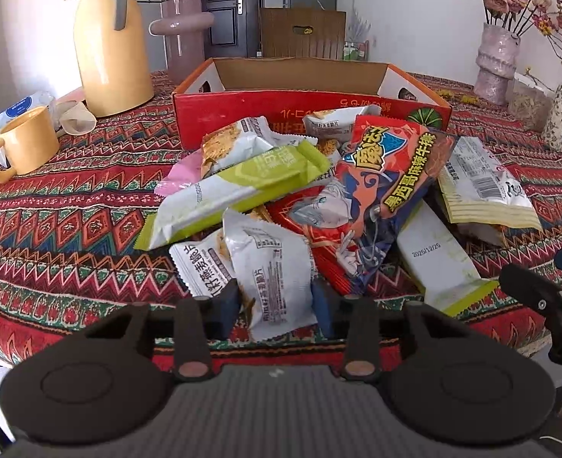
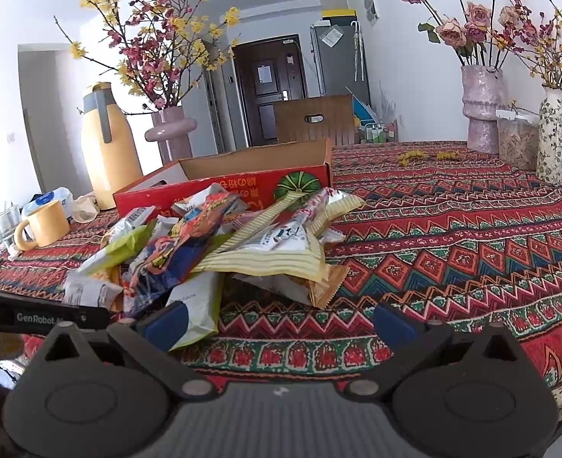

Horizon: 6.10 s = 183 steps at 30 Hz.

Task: Organize snacks
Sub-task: 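Grasp a white cookie packet with the left tool while the right tool grasps a white-and-red wrapper, then carry both packets over the red box and open both tools to drop them inside, then move both open tools back toward the snack pile, then grasp a white printed packet with the right tool while the left tool grasps a white oat-crisp packet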

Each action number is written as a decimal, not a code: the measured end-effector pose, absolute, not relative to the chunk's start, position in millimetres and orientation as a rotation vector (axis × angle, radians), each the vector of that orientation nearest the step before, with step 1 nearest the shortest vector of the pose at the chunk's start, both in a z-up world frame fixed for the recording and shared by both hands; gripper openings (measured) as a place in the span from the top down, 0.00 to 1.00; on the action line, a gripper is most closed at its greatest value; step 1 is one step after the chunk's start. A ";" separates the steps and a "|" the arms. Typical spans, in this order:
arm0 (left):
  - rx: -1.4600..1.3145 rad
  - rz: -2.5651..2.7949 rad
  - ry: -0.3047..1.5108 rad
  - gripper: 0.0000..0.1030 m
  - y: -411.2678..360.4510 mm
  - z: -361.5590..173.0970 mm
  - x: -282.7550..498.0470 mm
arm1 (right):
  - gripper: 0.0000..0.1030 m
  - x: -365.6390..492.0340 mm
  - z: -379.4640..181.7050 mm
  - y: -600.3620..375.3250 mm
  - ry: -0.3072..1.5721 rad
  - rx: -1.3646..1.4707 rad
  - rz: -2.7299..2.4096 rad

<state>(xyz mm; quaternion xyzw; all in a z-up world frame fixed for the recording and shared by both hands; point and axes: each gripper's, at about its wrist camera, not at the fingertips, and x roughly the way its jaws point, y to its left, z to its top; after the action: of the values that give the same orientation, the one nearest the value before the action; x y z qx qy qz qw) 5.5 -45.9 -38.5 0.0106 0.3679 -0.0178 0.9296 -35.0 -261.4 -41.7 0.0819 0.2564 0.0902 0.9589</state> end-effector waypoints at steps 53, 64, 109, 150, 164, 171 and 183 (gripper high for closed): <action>0.050 -0.071 0.536 0.83 -9.2 -2.1 31.9 | 0.72 66.9 -4.7 -260.2 0.656 0.125 0.168; 0.067 -0.073 0.489 0.83 -10.6 19.7 45.2 | 0.74 55.3 17.3 -272.1 0.567 0.157 0.157; 0.010 0.011 0.462 0.04 -3.7 16.8 239.6 | 0.55 266.5 8.7 -250.9 0.558 0.221 0.248; -0.040 0.024 0.433 0.00 35.2 27.6 137.4 | 0.00 153.2 37.4 -252.6 0.407 0.123 0.184; 0.070 0.131 0.411 0.00 51.2 -18.9 102.2 | 0.00 90.6 -1.3 -260.1 0.479 0.141 0.128; 0.052 0.111 0.410 0.00 55.6 -29.2 99.6 | 0.00 74.7 -14.9 -260.5 0.510 0.165 0.113; 0.005 0.078 0.426 0.00 60.2 -33.7 99.5 | 0.00 61.0 -9.8 -252.0 0.502 0.143 0.109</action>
<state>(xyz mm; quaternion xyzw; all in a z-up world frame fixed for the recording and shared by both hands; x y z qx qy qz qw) 99.5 60.2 -33.7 0.0025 0.2114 0.0385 0.9766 61.0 -252.0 -9.8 0.0709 0.2481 0.0538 0.9647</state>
